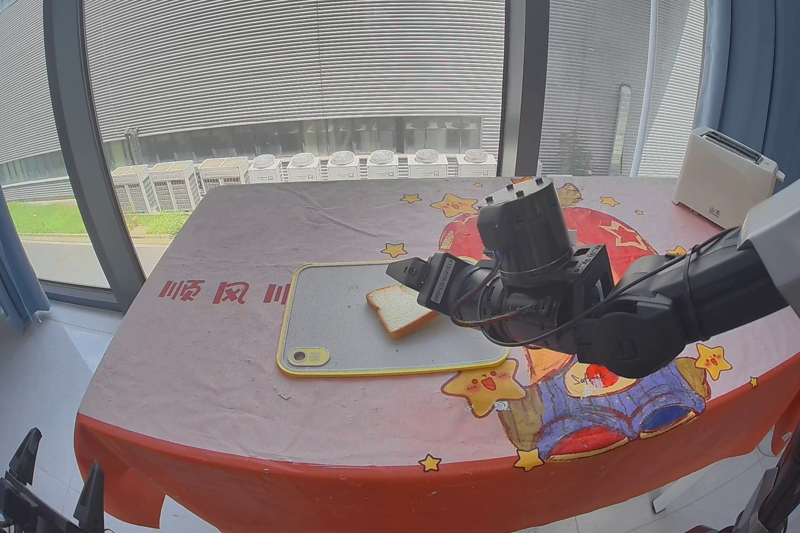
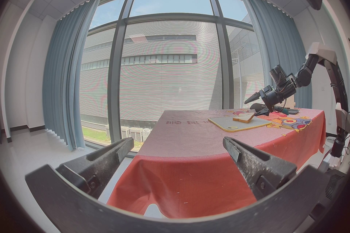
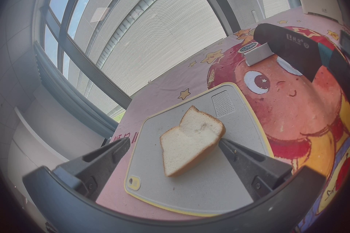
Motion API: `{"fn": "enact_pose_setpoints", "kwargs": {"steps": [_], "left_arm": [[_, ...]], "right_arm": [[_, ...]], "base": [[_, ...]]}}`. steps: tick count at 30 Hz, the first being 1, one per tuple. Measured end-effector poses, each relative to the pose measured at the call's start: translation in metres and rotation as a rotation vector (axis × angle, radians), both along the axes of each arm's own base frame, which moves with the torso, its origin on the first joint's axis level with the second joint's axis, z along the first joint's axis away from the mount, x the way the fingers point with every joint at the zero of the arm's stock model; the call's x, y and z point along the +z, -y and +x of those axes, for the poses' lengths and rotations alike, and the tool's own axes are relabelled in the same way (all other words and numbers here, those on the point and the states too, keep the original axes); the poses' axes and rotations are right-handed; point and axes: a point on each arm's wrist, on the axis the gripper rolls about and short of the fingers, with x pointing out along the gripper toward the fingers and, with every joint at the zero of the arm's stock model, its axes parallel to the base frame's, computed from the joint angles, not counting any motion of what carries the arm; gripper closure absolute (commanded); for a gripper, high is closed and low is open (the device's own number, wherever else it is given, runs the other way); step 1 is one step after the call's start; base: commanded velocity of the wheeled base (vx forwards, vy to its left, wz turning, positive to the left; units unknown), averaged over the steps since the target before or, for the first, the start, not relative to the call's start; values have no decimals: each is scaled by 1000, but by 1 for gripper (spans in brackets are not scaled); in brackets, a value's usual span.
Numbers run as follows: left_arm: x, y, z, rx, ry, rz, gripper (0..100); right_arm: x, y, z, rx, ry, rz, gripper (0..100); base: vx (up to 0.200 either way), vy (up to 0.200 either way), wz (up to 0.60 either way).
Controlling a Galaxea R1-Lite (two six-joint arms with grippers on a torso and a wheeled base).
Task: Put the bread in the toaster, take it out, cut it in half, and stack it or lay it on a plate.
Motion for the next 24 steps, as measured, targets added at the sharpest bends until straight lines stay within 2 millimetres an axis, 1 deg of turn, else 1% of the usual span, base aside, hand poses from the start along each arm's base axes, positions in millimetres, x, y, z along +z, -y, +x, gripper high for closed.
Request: {"fn": "enact_pose_setpoints", "kwargs": {"steps": [12,17,24], "left_arm": [[0,0,0,0,0,0,0],[0,0,0,0,0,0,0],[0,0,0,1,0,0,0]], "right_arm": [[22,15,-21,17,-18,-23,0],[35,23,-35,38,-20,-23,0],[48,38,-52,69,17,-40,0]], "base": [[0,0,0],[0,0,0],[0,0,0]]}}
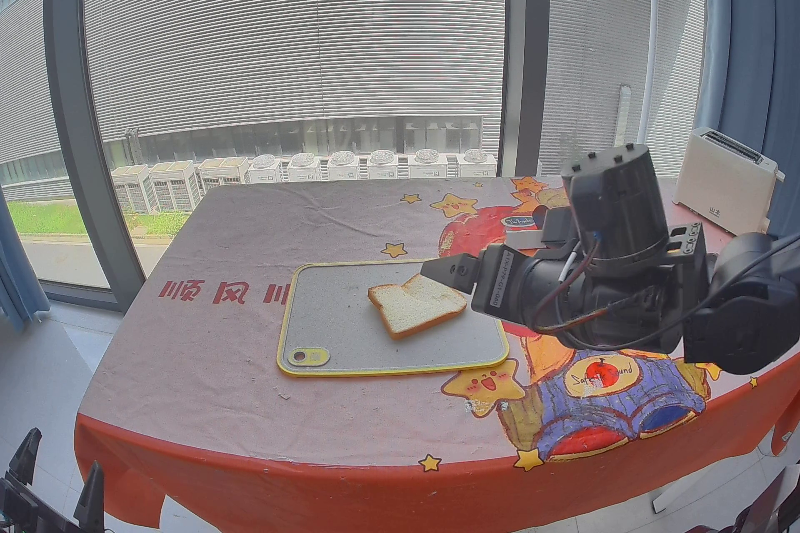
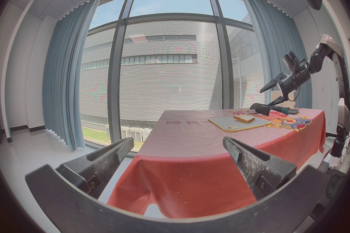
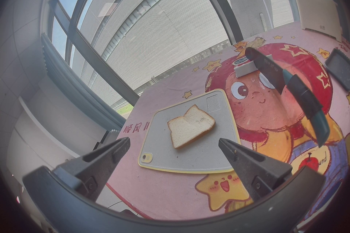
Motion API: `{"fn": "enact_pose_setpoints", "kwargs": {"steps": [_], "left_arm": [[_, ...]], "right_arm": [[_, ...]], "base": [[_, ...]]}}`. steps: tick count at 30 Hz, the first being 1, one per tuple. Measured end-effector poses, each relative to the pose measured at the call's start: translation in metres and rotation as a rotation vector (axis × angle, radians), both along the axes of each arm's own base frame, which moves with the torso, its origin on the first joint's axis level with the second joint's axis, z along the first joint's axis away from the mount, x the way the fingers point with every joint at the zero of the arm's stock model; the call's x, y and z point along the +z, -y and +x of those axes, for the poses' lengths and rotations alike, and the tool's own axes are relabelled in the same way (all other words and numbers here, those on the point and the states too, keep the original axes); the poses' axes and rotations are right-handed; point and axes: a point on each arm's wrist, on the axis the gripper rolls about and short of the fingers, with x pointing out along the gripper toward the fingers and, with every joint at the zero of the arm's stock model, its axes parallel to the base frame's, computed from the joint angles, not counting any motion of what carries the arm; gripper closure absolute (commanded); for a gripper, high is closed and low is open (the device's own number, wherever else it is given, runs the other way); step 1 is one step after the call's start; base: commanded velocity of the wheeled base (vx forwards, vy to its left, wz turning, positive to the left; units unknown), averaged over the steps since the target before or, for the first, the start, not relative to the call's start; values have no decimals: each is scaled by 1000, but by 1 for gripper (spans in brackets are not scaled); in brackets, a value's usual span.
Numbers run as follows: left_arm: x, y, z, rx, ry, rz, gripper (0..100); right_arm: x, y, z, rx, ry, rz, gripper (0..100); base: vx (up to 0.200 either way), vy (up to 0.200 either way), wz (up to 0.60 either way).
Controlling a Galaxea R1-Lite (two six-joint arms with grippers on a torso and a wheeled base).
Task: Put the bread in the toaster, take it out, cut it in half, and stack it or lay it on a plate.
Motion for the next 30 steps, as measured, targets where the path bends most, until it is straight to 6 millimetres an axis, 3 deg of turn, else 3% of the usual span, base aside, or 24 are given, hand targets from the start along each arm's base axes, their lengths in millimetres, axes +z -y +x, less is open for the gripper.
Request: {"fn": "enact_pose_setpoints", "kwargs": {"steps": [17,30], "left_arm": [[0,0,0,0,0,0,0],[0,0,0,-1,0,0,0]], "right_arm": [[46,39,-37,54,139,69,0],[52,70,-30,54,383,-58,0]], "base": [[0,0,0],[0,0,0]]}}
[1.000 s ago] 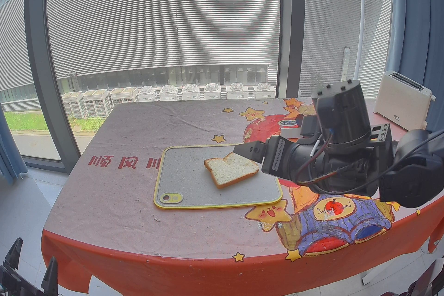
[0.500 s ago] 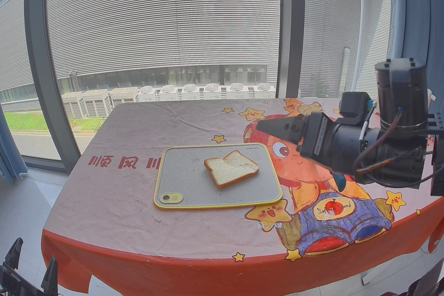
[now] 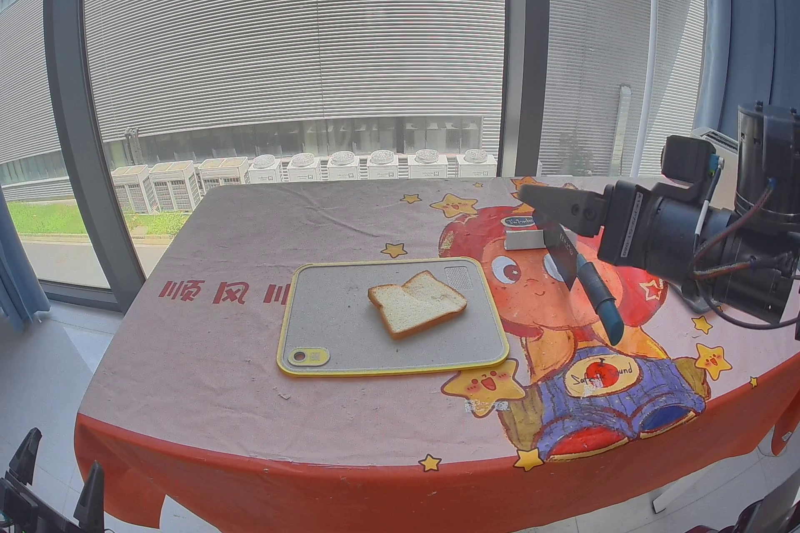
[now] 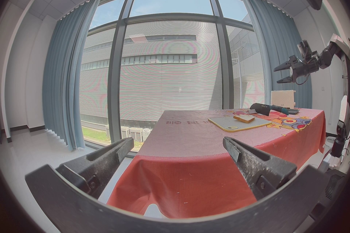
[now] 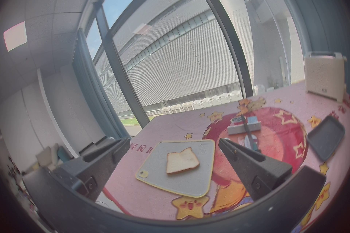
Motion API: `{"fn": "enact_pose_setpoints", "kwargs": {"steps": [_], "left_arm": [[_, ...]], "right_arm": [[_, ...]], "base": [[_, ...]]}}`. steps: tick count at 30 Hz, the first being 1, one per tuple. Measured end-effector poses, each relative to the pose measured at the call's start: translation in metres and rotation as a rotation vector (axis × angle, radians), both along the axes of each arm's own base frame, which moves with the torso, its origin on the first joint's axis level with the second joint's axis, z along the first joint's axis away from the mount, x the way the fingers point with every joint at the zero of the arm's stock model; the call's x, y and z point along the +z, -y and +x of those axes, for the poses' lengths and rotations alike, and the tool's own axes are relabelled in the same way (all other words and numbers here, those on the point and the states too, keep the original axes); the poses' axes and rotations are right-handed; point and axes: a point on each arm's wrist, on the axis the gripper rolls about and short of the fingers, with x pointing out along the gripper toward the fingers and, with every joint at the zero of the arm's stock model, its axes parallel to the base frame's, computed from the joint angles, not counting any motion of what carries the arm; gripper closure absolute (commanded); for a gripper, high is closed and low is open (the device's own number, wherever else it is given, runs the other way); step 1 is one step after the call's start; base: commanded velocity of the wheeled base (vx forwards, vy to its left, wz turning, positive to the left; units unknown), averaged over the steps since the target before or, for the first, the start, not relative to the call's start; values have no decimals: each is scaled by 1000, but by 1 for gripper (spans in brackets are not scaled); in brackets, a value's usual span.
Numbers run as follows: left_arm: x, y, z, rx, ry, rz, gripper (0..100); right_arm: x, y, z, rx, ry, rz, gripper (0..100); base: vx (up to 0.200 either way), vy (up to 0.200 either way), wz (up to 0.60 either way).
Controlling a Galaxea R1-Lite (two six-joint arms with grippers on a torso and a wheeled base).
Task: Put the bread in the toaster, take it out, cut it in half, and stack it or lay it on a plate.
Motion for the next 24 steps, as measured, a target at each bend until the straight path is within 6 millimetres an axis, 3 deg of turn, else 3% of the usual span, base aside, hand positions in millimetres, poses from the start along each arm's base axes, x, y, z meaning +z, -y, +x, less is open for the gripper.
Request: {"fn": "enact_pose_setpoints", "kwargs": {"steps": [12,24], "left_arm": [[0,0,0,2,0,0,0],[0,0,0,2,0,-1,0]], "right_arm": [[-7,14,-3,-28,70,-84,0],[-17,31,6,-82,88,-186,0]], "base": [[0,0,0],[0,0,0]]}}
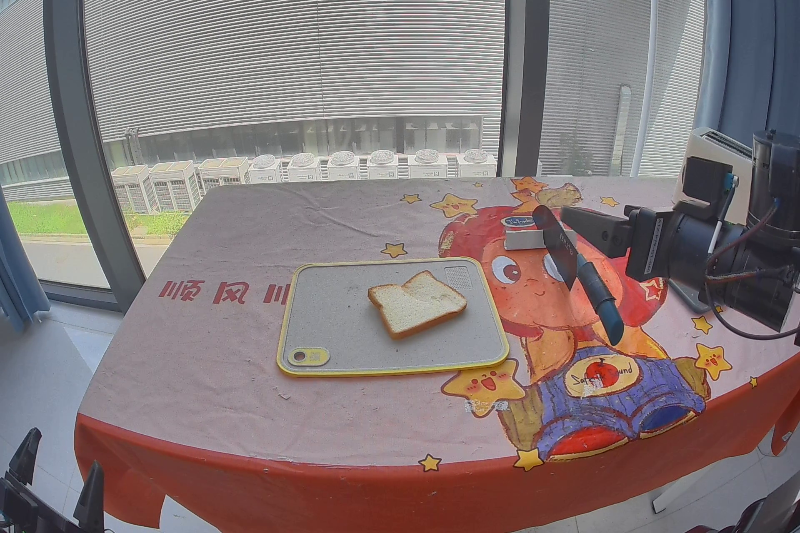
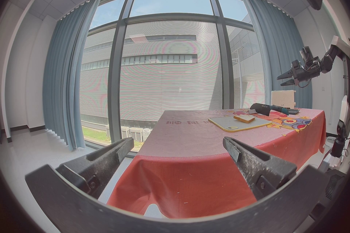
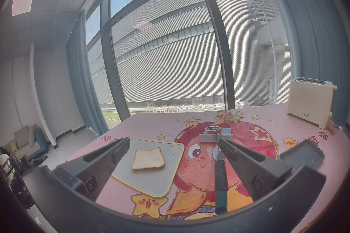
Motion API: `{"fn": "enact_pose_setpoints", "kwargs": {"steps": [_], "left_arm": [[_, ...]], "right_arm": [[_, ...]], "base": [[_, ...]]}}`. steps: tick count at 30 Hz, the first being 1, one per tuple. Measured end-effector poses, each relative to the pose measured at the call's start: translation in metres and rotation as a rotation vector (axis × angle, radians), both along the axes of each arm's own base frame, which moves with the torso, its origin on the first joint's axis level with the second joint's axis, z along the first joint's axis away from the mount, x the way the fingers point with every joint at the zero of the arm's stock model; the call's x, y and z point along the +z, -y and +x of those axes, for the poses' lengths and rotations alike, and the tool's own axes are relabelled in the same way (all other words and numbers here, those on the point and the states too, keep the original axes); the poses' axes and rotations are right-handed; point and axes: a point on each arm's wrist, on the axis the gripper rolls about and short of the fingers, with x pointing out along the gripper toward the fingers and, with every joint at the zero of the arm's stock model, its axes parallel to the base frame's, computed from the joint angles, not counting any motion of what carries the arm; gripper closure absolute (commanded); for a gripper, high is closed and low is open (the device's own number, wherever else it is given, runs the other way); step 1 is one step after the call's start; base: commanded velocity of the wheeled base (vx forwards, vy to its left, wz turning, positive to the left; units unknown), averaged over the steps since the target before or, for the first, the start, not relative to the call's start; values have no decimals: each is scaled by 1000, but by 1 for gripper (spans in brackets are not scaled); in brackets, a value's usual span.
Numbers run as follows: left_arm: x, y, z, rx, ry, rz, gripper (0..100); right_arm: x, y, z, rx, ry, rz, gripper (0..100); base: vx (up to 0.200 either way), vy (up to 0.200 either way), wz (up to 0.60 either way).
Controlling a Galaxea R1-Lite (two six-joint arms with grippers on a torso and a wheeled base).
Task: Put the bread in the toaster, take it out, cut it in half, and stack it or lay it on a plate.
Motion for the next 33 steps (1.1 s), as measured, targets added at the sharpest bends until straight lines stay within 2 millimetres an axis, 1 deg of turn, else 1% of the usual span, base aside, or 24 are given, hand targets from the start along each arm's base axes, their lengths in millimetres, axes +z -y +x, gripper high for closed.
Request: {"fn": "enact_pose_setpoints", "kwargs": {"steps": [7,17,28,33], "left_arm": [[0,0,0,0,0,0,0],[0,0,0,0,0,0,0],[0,0,0,-1,0,0,0],[0,0,0,-1,0,0,0]], "right_arm": [[-3,4,2,-17,-9,-10,0],[-8,3,5,-17,-24,-20,0],[-10,3,6,-18,-28,-24,0],[-9,6,8,-33,-25,-22,0]], "base": [[0,0,0],[0,0,0],[0,0,0],[0,0,0]]}}
